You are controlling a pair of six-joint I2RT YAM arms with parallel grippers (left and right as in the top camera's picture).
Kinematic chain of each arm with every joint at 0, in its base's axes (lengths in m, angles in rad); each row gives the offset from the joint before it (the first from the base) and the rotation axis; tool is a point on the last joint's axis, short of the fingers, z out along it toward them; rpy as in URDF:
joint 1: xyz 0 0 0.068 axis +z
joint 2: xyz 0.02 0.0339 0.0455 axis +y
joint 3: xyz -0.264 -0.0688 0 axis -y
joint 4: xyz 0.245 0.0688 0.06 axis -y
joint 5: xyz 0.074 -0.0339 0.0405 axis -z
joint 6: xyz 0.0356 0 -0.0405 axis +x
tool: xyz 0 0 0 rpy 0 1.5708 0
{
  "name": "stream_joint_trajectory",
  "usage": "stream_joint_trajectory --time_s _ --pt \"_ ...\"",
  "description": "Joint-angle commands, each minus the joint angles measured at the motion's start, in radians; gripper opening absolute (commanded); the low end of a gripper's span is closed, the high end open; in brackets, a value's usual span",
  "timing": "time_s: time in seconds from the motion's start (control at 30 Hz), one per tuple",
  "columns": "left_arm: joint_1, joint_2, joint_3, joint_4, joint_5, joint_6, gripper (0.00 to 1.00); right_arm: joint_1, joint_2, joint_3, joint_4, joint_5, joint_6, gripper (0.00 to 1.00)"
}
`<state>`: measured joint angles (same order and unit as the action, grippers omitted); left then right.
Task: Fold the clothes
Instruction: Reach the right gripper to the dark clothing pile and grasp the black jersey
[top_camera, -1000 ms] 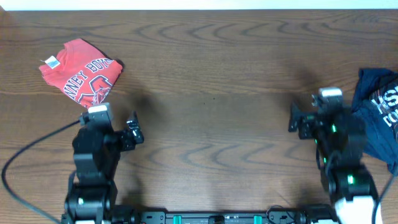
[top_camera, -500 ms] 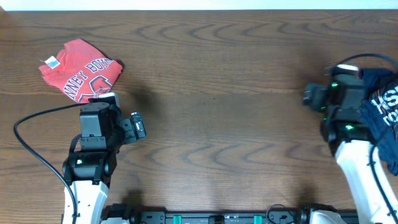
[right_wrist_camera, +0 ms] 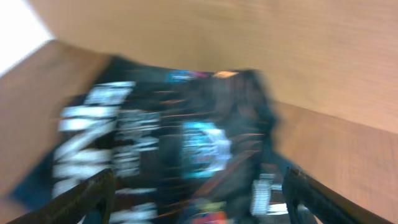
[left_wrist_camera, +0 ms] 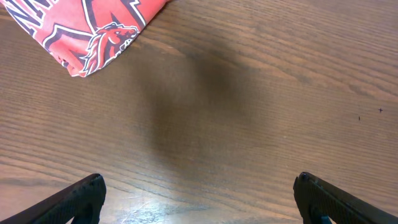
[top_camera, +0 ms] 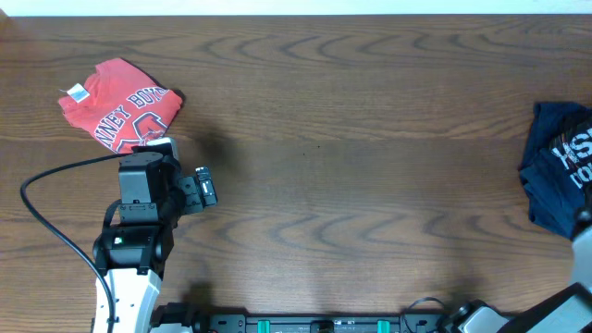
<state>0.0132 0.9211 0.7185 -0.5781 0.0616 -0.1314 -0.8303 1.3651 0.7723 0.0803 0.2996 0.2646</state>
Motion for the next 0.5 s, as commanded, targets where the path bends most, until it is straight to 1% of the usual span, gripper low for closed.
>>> stream_joint_trajectory --time_s 0.0,0.17,0.3,0.47 --pt "0.005 -0.003 0.024 -0.002 0.006 -0.008 0.98 -0.099 0.037 0.012 0.012 -0.044 0.015 0.84" --pt "0.005 -0.002 0.024 -0.002 0.006 -0.008 0.98 -0.179 0.097 0.013 0.090 -0.126 0.013 0.83" --pt "0.005 -0.003 0.024 -0.005 0.006 -0.008 0.98 -0.182 0.159 0.016 0.152 -0.132 -0.074 0.83" --pt "0.005 -0.002 0.024 -0.015 0.006 -0.008 0.98 -0.186 0.249 0.038 0.238 -0.132 -0.087 0.82"
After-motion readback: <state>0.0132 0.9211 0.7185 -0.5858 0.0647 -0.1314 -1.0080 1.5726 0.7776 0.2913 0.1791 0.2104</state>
